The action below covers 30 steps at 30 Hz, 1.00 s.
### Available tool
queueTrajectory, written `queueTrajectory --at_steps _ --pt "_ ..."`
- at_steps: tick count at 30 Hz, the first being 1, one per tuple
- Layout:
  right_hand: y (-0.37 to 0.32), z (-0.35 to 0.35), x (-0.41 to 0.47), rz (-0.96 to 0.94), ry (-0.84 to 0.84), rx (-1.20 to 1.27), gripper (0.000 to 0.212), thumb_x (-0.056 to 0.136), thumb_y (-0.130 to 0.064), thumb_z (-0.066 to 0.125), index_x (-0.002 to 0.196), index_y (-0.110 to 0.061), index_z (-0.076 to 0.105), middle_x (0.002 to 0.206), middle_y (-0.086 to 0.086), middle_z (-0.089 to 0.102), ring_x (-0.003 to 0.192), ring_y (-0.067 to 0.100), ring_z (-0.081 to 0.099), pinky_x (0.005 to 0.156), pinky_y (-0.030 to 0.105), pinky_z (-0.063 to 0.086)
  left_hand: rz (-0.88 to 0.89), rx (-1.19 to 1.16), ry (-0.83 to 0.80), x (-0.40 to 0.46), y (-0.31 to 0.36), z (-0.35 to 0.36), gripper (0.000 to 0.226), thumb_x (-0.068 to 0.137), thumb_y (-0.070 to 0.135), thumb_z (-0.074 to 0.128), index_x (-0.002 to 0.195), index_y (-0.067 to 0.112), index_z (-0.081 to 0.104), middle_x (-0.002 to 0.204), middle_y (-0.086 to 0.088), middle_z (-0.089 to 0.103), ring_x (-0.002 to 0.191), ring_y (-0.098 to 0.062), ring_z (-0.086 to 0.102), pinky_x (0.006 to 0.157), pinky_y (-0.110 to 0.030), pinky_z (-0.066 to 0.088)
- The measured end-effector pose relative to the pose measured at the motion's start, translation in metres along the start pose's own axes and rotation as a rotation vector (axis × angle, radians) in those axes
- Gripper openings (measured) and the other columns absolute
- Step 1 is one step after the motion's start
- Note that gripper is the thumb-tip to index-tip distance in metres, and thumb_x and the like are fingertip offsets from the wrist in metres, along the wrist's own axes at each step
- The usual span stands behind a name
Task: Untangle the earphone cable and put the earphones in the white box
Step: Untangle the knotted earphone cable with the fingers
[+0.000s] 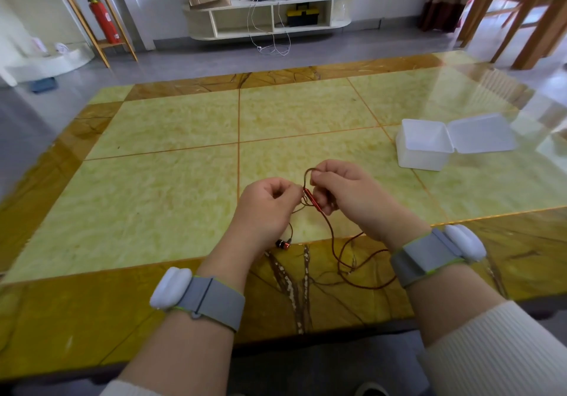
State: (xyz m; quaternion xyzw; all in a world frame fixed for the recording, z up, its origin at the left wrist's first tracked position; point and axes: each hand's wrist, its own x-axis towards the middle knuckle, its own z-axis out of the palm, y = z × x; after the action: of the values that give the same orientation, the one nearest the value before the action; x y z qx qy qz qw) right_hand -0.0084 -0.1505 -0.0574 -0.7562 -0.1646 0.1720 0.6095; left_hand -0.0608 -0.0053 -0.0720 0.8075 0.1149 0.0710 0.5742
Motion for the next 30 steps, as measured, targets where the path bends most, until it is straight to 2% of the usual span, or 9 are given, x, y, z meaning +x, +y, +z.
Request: queueTrajectory --at_steps 4,8,13,16,20,22,25,28,30 --pt "0.0024 0.0011 0.0 -0.036 -0.007 -0.083 0.032 0.099 -0.028 0.052 0.07 -0.016 0.058 0.057 0.0 0.05 0.056 0.015 0.049 0.061 0.029 0.042 -0.154 -0.268 -0.006 0.0008 0.0067 0.0002 0.022 0.09 0.019 0.055 0.071 0.01 0.061 0.055 0.003 0.052 0.048 -0.011 0.043 0.046 -0.023 0.034" --pt "0.0019 0.002 0.0019 -0.007 -0.007 -0.016 0.026 0.097 -0.014 0.049 0.073 -0.01 0.059 0.056 0.003 0.047 0.054 0.015 0.046 0.056 0.024 0.04 -0.282 -0.47 -0.128 0.0007 0.0083 0.0017 0.027 0.091 0.017 0.046 0.064 0.014 0.048 0.059 -0.001 0.051 0.051 -0.016 0.042 0.052 -0.031 0.028" --pt "-0.0023 0.0016 0.0016 0.021 0.064 0.069 0.024 0.092 -0.008 0.043 0.071 -0.008 0.056 0.052 0.004 0.042 0.053 0.016 0.041 0.06 0.03 0.037 -0.207 -0.451 -0.259 -0.0014 0.0039 -0.0014 0.02 0.084 0.027 0.061 0.07 0.013 0.057 0.067 -0.003 0.051 0.056 -0.014 0.041 0.054 -0.03 0.028" --pt "-0.0014 -0.0014 0.0027 0.035 0.104 0.107 0.025 0.091 -0.009 0.042 0.071 -0.009 0.056 0.052 0.003 0.041 0.052 0.016 0.039 0.06 0.031 0.035 -0.216 -0.4 -0.093 0.0005 0.0017 -0.0015 0.028 0.073 0.035 0.066 0.081 0.009 0.07 0.08 -0.008 0.058 0.067 -0.018 0.047 0.058 -0.032 0.035" --pt "0.0031 -0.0034 0.0027 -0.001 0.056 0.013 0.022 0.09 -0.02 0.053 0.071 -0.016 0.063 0.054 -0.004 0.044 0.056 0.012 0.039 0.06 0.03 0.033 -0.13 -0.304 0.02 0.0004 0.0006 0.0027 0.026 0.087 0.03 0.064 0.095 0.006 0.072 0.095 -0.008 0.072 0.09 -0.02 0.062 0.079 -0.036 0.048" --pt "0.0046 -0.0026 0.0011 -0.043 0.032 -0.051 0.025 0.093 -0.031 0.059 0.073 -0.018 0.068 0.056 -0.008 0.048 0.056 0.008 0.041 0.061 0.026 0.035 -0.099 -0.283 0.033 0.0005 -0.0001 0.0042 0.021 0.092 0.026 0.06 0.088 0.008 0.068 0.093 -0.014 0.073 0.088 -0.024 0.068 0.077 -0.032 0.051" --pt "0.0061 -0.0025 0.0018 -0.072 0.063 -0.04 0.028 0.098 -0.028 0.055 0.077 -0.016 0.068 0.058 -0.006 0.05 0.058 0.009 0.042 0.063 0.026 0.036 -0.08 -0.323 0.02 0.0005 -0.0004 0.0063 0.019 0.099 0.022 0.052 0.089 0.008 0.061 0.078 -0.005 0.074 0.077 -0.018 0.072 0.073 -0.026 0.048" --pt "0.0047 -0.0036 0.0039 -0.037 0.082 0.108 0.029 0.101 -0.023 0.048 0.077 -0.016 0.063 0.058 -0.004 0.052 0.056 0.009 0.043 0.061 0.026 0.034 -0.074 -0.348 -0.027 -0.0012 0.0011 0.0066 0.021 0.102 0.023 0.046 0.092 0.008 0.057 0.08 -0.005 0.076 0.081 -0.02 0.073 0.078 -0.032 0.05" --pt "0.0036 -0.0046 0.0053 -0.017 0.101 0.195 0.029 0.102 -0.022 0.045 0.078 -0.015 0.061 0.058 -0.004 0.053 0.056 0.009 0.044 0.059 0.026 0.033 -0.068 -0.347 -0.054 -0.0023 0.0012 0.0064 0.021 0.103 0.025 0.044 0.093 0.008 0.054 0.071 -0.004 0.073 0.073 -0.023 0.072 0.08 -0.043 0.051"
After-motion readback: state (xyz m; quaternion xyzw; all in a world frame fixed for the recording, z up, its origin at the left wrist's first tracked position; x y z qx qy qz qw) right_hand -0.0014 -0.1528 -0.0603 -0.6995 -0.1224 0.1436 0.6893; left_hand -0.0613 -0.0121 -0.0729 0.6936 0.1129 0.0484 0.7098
